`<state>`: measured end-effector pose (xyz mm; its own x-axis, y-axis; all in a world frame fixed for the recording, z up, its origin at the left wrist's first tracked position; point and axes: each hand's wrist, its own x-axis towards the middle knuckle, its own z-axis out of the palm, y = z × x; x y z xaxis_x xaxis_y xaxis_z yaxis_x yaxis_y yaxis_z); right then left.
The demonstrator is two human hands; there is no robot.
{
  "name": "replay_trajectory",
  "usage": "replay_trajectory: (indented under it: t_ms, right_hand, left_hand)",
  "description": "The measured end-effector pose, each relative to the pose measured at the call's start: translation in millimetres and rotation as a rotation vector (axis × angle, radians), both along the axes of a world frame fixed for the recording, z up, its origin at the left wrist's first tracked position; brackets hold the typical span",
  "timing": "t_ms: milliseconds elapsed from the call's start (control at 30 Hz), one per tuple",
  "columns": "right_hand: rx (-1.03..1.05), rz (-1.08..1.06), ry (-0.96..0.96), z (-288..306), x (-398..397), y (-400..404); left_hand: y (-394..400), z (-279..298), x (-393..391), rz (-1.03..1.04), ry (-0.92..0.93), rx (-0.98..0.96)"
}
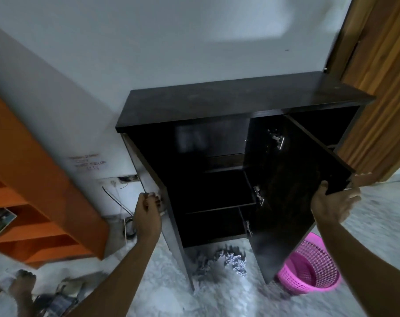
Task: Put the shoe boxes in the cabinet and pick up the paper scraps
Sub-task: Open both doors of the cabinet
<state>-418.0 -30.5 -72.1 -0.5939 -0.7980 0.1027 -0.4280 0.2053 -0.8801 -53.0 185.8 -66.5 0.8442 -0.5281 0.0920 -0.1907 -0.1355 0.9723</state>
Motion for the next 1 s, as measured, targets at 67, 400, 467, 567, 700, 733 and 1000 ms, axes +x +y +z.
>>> replay_trajectory:
  t_ms: [67,400,467,567,700,733,1000]
  right_hand:
    - [-0.005,-0.026,0.011,-2,12,19]
    - [-0.04,0.215,0.084,-14,68,127]
    - [-0.046,0.256,0.099,-18,80,141]
    - [-0.029,0.294,0.094,-27,96,154]
    - [-0.023,0.33,0.067,-35,109,167]
    - [-0.028,0.333,0.058,-38,109,170]
    - [-0.05,0.252,-0.025,-70,72,195]
  left_hand:
    - [19,-3,17,0.004,0.025,0.004]
    - [97,11,82,0.067,-0.125,0.026]
    - [110,18,87,0.118,-0.241,-0.056]
    - [121,36,80,0.051,-0.458,-0.164]
    - [118,51,50,-0.202,-0.585,-0.197]
    - [113,51,40,-0.257,-0.594,-0.185]
    - [54,4,-45,-0.678,-0.491,-0.013]
